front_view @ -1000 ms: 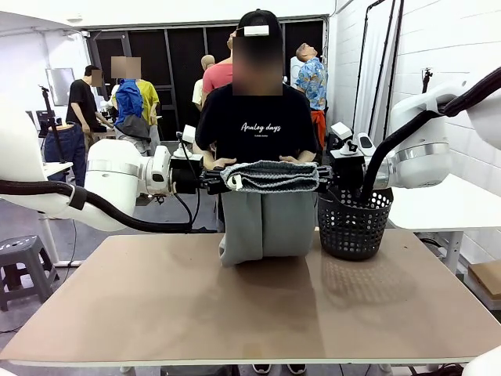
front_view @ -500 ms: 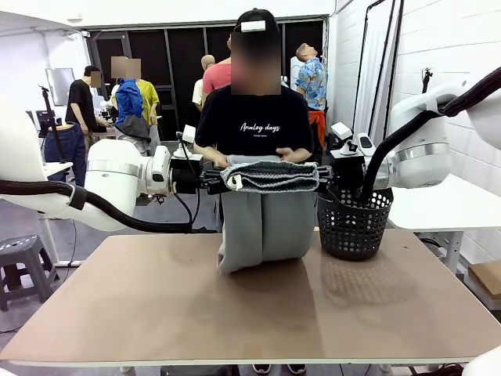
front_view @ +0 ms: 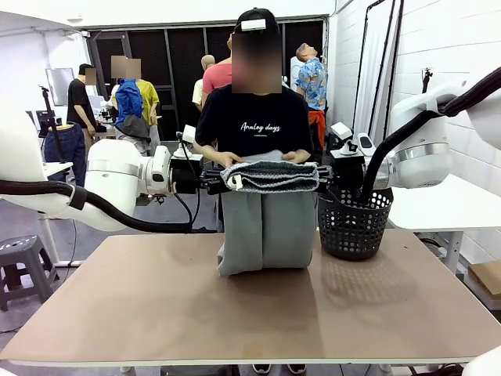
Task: Fold the training pants.
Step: Release the ends of the Training pants and then grab the overlapped ends.
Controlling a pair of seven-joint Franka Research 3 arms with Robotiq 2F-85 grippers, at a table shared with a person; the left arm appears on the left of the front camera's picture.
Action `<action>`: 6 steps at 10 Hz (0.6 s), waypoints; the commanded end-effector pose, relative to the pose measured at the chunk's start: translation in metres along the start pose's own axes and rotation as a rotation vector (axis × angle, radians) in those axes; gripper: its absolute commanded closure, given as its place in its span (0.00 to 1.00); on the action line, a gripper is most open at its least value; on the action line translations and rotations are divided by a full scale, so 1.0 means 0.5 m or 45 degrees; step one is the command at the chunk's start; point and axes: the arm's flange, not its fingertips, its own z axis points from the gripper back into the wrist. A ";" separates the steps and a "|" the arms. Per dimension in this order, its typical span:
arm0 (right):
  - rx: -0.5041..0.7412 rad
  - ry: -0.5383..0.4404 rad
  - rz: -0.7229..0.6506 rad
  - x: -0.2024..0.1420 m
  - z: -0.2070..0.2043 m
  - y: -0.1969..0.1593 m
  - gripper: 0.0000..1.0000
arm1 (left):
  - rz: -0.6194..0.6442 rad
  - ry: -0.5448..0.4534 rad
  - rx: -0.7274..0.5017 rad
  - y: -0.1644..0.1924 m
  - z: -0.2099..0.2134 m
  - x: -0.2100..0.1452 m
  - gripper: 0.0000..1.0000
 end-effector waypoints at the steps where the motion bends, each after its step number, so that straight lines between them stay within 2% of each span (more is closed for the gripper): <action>1: -0.003 -0.029 0.007 0.000 0.000 0.004 1.00 | 0.007 -0.001 0.000 -0.002 -0.001 0.009 1.00; 6: -0.003 -0.029 0.007 0.000 0.000 0.004 1.00 | 0.007 -0.001 0.000 -0.002 -0.001 0.009 1.00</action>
